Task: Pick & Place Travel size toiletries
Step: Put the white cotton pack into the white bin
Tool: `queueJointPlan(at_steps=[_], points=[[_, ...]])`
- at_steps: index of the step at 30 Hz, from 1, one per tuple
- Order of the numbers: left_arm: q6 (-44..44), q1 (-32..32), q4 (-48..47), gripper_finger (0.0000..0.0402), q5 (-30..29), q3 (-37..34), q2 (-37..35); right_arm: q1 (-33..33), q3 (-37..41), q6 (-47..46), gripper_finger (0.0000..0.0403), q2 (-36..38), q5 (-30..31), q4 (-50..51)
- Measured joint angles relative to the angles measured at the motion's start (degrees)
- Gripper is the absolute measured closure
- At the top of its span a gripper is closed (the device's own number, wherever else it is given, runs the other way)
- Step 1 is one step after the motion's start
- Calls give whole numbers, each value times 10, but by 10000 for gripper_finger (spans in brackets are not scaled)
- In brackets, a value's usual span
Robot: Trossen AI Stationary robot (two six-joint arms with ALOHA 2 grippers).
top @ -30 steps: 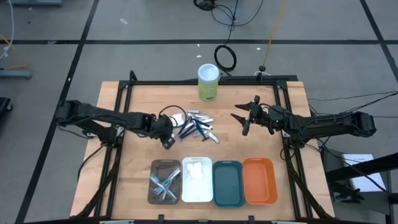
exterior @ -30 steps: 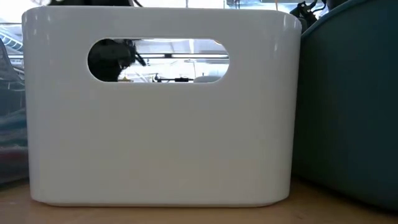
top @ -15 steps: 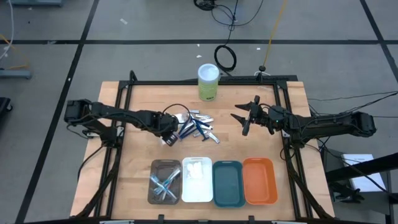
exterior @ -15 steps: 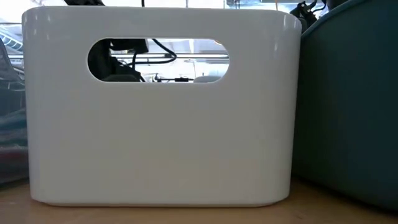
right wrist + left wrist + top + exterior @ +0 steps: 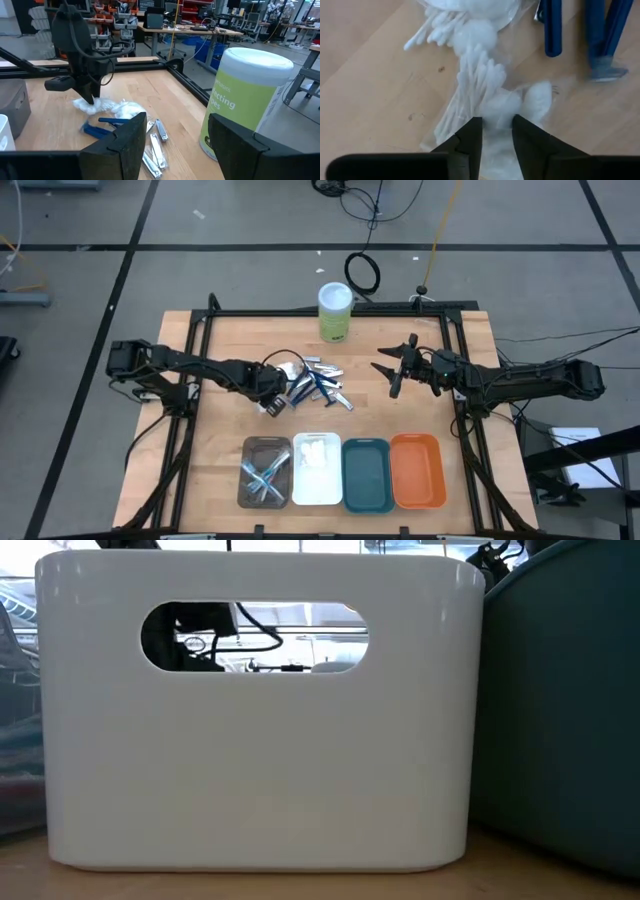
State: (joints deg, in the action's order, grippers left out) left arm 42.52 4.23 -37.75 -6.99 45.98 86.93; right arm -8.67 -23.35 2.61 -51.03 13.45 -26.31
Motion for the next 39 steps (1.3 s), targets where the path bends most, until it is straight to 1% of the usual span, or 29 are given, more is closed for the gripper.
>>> queueJointPlan(at_steps=[4, 9, 17, 23, 27, 32, 37, 39], points=[[-3, -2, 6, 332, 1, 2, -17, 0, 0, 0, 202, 0, 0, 0], [-8, -2, 3, 393, 0, 2, -44, 0, 0, 0, 202, 0, 1, 0], [-4, -16, 6, 399, -16, 2, -100, -1, 0, 0, 202, 0, 2, 2], [-3, -47, 14, 401, -25, 20, -134, -10, 0, -3, 202, 0, 1, 8], [-20, -78, 16, 401, -51, 58, -139, -15, 0, -4, 202, 0, 0, 13], [-61, -125, 21, 401, -57, 125, -133, -15, 0, -4, 202, 0, 0, 14], [-91, -172, 22, 401, -71, 203, -106, -15, 0, -4, 202, 0, 0, 13], [-105, -187, 16, 401, -71, 241, -81, -15, 0, -4, 202, 0, 0, 13]])
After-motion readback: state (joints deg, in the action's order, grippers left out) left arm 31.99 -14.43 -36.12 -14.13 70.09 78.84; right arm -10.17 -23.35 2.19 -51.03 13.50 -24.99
